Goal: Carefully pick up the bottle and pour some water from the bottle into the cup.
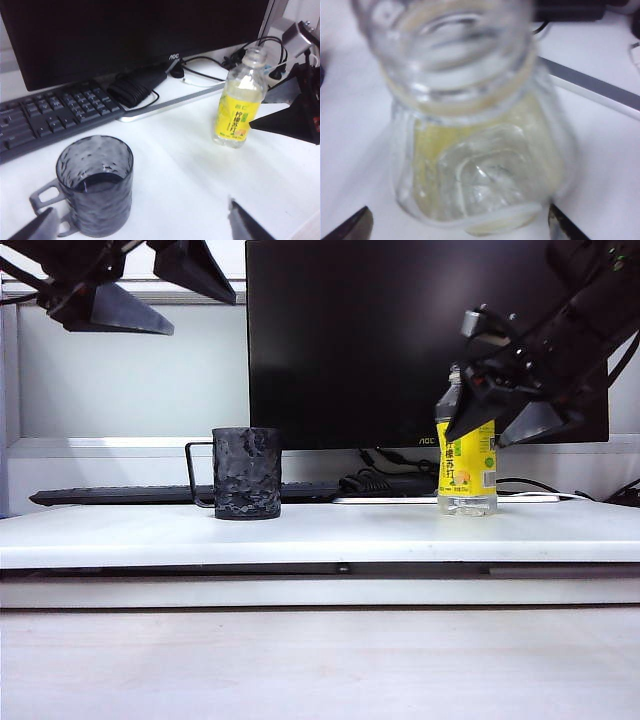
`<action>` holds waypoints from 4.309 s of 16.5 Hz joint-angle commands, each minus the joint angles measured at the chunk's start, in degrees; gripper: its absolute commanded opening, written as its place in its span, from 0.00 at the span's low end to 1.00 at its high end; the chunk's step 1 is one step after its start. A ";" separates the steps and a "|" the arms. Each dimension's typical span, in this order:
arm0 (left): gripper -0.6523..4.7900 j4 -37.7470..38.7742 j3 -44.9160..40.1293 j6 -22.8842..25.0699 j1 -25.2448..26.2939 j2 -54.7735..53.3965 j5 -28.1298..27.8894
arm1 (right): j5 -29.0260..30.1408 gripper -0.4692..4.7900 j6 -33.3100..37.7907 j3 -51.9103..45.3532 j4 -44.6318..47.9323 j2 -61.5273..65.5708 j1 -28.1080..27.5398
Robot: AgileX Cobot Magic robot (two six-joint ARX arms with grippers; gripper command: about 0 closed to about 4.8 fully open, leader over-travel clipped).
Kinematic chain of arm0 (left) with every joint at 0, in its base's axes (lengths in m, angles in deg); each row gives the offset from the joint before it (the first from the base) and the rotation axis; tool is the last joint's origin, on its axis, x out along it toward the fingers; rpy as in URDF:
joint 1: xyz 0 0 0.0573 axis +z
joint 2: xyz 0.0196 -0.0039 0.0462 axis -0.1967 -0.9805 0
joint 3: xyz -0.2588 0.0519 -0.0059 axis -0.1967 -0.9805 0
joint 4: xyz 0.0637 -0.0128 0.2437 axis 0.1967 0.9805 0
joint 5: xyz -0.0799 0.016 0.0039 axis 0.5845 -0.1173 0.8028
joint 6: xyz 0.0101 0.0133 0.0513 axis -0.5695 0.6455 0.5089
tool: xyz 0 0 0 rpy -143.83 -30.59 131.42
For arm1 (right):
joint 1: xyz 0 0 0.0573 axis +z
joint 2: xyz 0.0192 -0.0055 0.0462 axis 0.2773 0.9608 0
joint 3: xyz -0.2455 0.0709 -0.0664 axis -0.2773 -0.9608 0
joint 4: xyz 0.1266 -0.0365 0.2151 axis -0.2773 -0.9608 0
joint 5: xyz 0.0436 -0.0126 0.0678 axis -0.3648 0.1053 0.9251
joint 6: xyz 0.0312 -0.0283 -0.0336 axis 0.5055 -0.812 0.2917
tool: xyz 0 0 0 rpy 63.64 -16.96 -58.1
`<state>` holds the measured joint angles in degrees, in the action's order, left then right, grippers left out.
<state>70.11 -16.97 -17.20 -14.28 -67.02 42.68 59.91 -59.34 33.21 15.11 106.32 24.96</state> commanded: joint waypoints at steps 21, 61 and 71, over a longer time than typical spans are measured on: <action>1.00 2.19 0.28 0.22 -0.04 -0.63 -0.13 | -2.54 0.47 -0.15 0.35 4.61 2.54 0.26; 1.00 4.72 0.28 1.53 0.00 -1.88 -5.07 | -4.74 0.36 6.36 0.50 36.20 15.10 4.94; 1.00 4.70 0.28 1.55 0.02 -1.88 -5.09 | -0.44 0.29 3.96 0.50 35.36 6.69 5.53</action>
<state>75.47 -16.97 -15.91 -14.24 -69.01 37.58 57.09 -54.40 33.21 48.25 114.40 29.84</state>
